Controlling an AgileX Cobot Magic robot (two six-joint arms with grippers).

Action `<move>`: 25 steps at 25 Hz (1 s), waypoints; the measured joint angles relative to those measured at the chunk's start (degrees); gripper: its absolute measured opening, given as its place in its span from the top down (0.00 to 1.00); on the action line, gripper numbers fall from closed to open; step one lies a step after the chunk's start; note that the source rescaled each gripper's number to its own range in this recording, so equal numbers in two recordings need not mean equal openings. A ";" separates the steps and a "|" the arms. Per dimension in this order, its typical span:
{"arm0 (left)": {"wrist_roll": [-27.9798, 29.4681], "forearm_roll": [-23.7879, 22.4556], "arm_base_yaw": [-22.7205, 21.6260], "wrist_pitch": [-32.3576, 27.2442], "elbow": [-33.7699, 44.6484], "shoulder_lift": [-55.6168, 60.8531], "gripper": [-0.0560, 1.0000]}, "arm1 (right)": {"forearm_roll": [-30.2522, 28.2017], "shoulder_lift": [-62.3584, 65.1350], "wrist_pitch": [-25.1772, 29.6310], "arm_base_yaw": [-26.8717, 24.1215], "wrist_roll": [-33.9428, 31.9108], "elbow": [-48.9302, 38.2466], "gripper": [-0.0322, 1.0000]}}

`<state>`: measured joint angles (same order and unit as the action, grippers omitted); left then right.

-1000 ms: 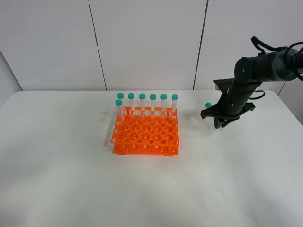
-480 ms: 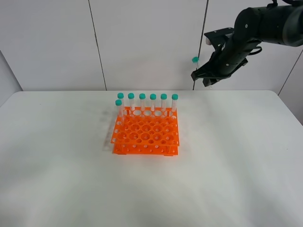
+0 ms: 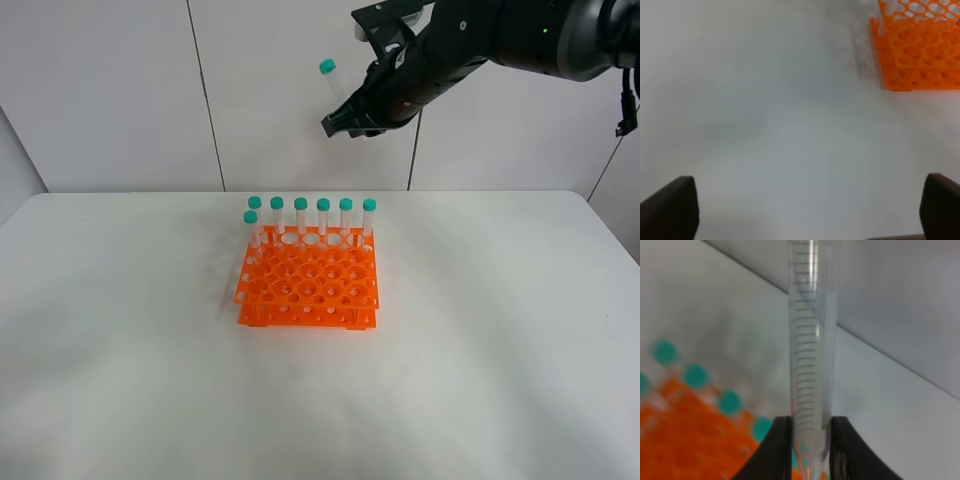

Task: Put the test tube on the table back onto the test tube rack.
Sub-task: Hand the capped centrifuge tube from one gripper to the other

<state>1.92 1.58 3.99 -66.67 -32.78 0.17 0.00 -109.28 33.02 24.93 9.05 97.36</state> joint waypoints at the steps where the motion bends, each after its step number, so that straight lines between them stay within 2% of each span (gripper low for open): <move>1: 0.00 0.00 0.00 0.00 0.00 0.00 0.00 | 1.49 0.00 -0.96 0.82 0.99 0.00 0.97; 6: 0.00 0.00 0.00 0.00 0.00 0.00 0.00 | 6.60 0.00 -5.06 4.65 5.66 0.00 0.97; 11: 0.00 0.00 0.00 0.00 0.00 0.00 0.00 | 7.80 0.00 -9.48 7.18 6.59 0.00 0.97; 14: 0.00 0.00 0.00 0.00 0.00 0.00 0.00 | 8.08 0.48 -13.98 8.51 7.38 -0.71 0.97; 19: 0.00 0.00 0.00 0.00 0.00 0.00 0.00 | 9.61 3.79 -23.19 11.08 11.39 -7.75 0.97; 25: 0.00 0.00 0.00 0.00 0.00 0.00 0.00 | 11.19 7.97 -32.48 11.63 12.33 -18.35 0.97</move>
<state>1.92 1.58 3.99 -66.67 -32.78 0.17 11.19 -101.31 0.54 36.55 21.38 79.01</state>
